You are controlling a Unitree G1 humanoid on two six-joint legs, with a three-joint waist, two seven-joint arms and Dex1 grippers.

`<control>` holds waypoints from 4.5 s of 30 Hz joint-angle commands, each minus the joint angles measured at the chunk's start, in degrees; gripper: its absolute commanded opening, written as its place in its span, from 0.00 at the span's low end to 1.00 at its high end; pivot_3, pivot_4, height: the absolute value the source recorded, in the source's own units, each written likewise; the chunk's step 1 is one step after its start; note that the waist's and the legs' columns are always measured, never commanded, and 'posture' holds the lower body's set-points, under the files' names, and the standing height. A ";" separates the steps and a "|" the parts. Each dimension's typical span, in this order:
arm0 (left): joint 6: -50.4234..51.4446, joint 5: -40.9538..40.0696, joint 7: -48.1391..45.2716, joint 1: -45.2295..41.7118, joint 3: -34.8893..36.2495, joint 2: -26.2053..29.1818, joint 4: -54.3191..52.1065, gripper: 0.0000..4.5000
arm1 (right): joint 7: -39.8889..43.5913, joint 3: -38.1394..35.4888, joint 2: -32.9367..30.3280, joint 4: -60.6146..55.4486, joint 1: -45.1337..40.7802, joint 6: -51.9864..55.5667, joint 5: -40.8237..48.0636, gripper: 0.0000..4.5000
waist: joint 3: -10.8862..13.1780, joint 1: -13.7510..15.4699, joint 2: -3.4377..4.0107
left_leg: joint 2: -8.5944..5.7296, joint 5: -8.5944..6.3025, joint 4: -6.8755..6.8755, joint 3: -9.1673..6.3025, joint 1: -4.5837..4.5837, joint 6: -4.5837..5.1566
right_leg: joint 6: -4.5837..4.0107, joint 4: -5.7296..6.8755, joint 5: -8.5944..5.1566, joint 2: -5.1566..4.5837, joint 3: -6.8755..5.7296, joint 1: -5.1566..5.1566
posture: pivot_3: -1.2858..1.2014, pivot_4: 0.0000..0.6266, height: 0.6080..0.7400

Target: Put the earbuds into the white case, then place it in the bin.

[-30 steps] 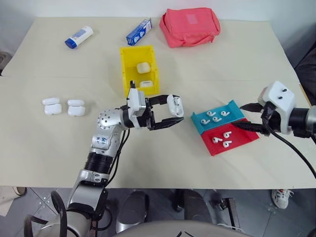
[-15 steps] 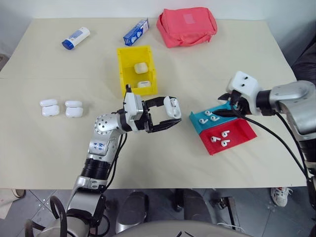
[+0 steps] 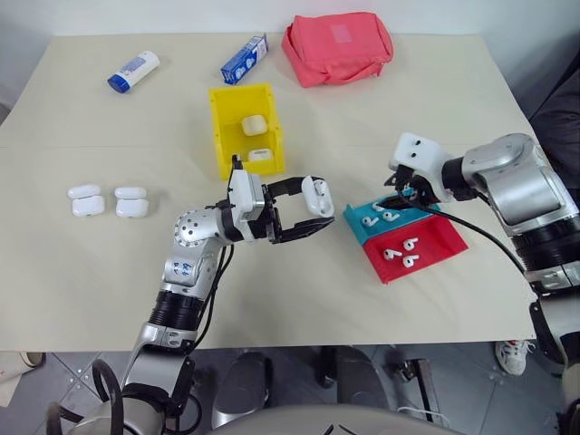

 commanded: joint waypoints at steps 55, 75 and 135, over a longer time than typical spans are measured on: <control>0.22 -0.41 1.87 1.46 0.18 0.95 -4.60 0.62 | 6.75 1.85 5.61 10.08 -3.79 -4.67 -9.85 0.41 | -0.01 -0.16 0.03 | 0.01 0.01 0.01 0.03 0.02 -0.03 | 0.00 0.06 0.00 0.02 0.02 -0.01 | 0.52 0.24 1.00; -0.06 -0.24 2.15 0.93 0.28 1.02 -3.86 0.62 | 6.53 1.20 6.30 12.55 -4.93 -5.83 -10.37 0.10 | -0.01 -0.17 0.04 | 0.00 0.01 0.01 0.03 0.04 -0.03 | 0.00 0.08 0.00 0.01 0.03 -0.01 | 0.52 0.24 1.00; 4.43 -5.67 -7.65 -8.58 2.96 -3.97 2.49 0.62 | -33.06 -32.00 18.29 -44.85 34.06 11.16 56.96 0.10 | 0.01 0.15 0.06 | 0.00 -0.09 0.03 0.00 0.00 0.15 | 0.00 0.07 0.00 -0.02 0.08 -0.03 | 0.52 0.24 1.00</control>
